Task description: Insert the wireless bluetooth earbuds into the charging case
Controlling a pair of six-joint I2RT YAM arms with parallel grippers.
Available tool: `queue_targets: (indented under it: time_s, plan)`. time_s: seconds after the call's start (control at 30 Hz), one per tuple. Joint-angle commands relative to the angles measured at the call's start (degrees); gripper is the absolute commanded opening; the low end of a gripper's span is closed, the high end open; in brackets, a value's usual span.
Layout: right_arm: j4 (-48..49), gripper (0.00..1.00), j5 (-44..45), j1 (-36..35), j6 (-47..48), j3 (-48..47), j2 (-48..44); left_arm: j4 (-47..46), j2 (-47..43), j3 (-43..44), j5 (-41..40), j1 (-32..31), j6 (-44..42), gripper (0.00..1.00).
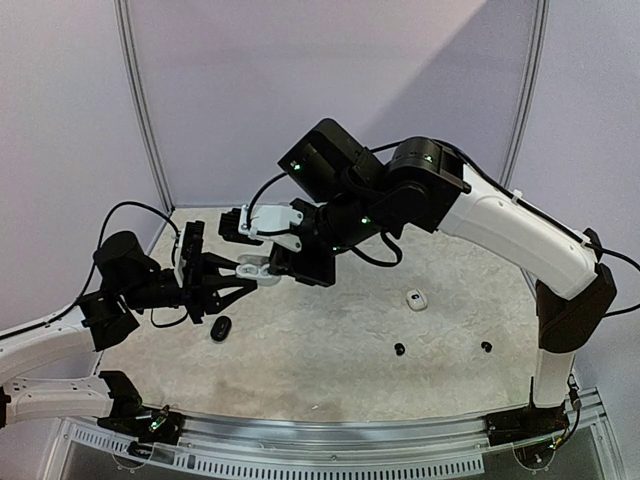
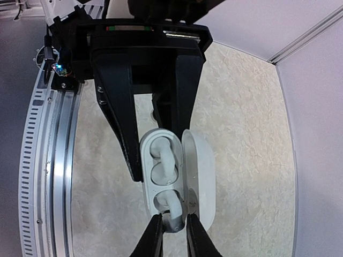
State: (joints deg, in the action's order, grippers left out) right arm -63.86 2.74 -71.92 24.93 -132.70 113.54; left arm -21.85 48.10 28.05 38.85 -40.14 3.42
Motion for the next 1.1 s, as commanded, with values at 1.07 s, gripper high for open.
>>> queue_targets:
  time_s: [1.07]
  plan:
    - [10.48, 0.0, -3.19, -0.67, 4.78, 12.37, -6.07, -12.42, -0.81, 4.16, 7.89, -0.2, 3.25, 0.0]
